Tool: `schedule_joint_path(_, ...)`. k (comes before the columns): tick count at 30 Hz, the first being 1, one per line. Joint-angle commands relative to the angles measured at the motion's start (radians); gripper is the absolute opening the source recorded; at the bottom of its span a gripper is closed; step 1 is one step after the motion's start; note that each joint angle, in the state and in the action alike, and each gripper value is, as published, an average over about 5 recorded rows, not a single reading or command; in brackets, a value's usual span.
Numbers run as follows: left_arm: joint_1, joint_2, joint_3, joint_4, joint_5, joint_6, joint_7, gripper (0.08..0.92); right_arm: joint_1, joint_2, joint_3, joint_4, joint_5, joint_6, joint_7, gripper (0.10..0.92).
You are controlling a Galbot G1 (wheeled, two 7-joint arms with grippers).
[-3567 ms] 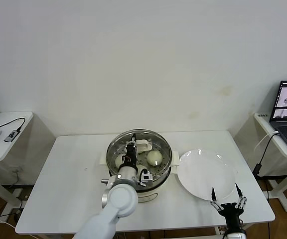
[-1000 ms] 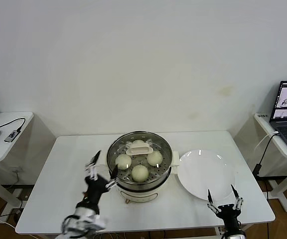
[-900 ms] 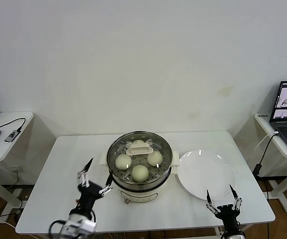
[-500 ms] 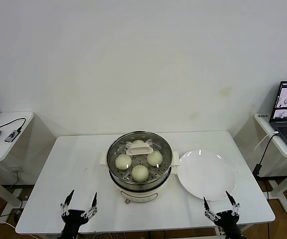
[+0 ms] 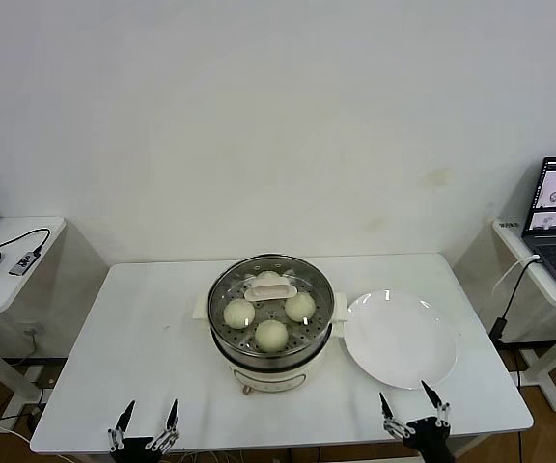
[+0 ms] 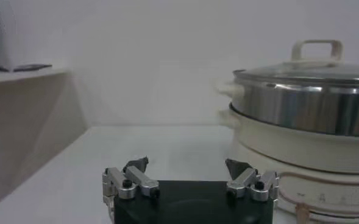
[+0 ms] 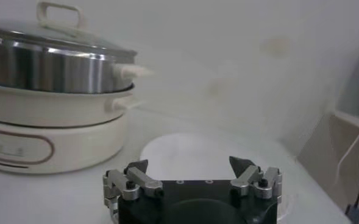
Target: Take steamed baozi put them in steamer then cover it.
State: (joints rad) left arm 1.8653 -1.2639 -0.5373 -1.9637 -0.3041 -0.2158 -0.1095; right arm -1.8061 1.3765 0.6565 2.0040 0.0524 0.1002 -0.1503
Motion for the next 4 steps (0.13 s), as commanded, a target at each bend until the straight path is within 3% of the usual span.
schedule_joint_path(1, 0.023, -0.010, -0.003, 0.024, -0.032, -0.034, 0.007, 0.823, -0.014, -0.013, -0.028, 0.026, 0.032, -0.048, 0.008, 0.823)
schedule_joint_path(4, 0.023, -0.010, -0.003, 0.020, -0.030, -0.033, 0.006, 0.823, -0.013, -0.013, -0.028, 0.023, 0.032, -0.044, 0.010, 0.823)
